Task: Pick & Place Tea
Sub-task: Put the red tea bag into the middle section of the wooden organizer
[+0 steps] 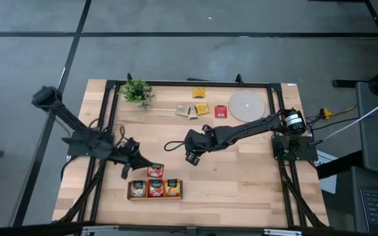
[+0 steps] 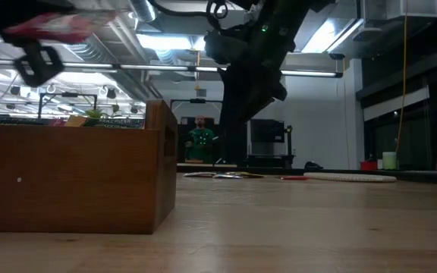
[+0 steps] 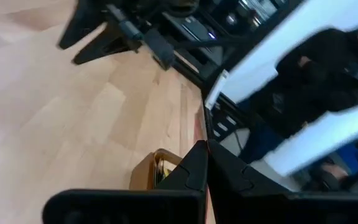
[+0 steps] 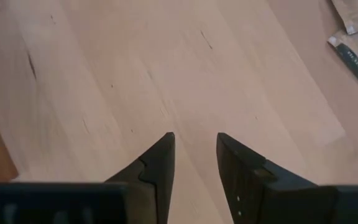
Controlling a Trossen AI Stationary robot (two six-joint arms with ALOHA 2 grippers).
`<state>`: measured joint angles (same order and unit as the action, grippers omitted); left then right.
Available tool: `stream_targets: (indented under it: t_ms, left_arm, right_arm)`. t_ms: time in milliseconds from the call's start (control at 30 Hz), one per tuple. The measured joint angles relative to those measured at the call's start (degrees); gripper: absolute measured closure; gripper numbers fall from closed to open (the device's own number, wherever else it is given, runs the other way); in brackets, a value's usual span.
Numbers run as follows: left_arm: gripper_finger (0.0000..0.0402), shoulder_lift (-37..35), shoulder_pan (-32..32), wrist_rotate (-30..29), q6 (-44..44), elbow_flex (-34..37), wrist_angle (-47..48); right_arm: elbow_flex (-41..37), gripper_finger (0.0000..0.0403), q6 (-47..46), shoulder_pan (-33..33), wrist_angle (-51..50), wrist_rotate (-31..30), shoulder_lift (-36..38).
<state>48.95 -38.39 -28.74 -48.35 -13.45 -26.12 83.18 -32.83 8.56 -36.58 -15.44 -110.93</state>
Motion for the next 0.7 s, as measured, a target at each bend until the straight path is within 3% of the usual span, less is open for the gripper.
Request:
stream_targets:
  t_ms: [167,300,533,700]
  left_arm:
    - [0.04,4.26,-13.08,-19.01,-7.92,0.0,-0.55]
    - [0.04,10.71,-19.04,-28.82,-14.36,0.0,-3.72]
    - [0.0399,23.14,-20.83,-31.13,-18.46,-3.33,-7.11]
    - [0.04,29.7,-21.36,-31.5,-19.58,-6.23,-7.26]
  right_arm:
    - [0.0,0.0282,-1.45,0.35,0.02,-0.15,0.0]
    - [0.0,0.0282,-1.6,1.6,0.08,-3.7,0.0]
    - [0.0,0.0282,-3.37,3.95,1.4,-10.22,0.0]
    - [0.0,0.0282,-4.6,4.84,3.16,-11.21,0.0]
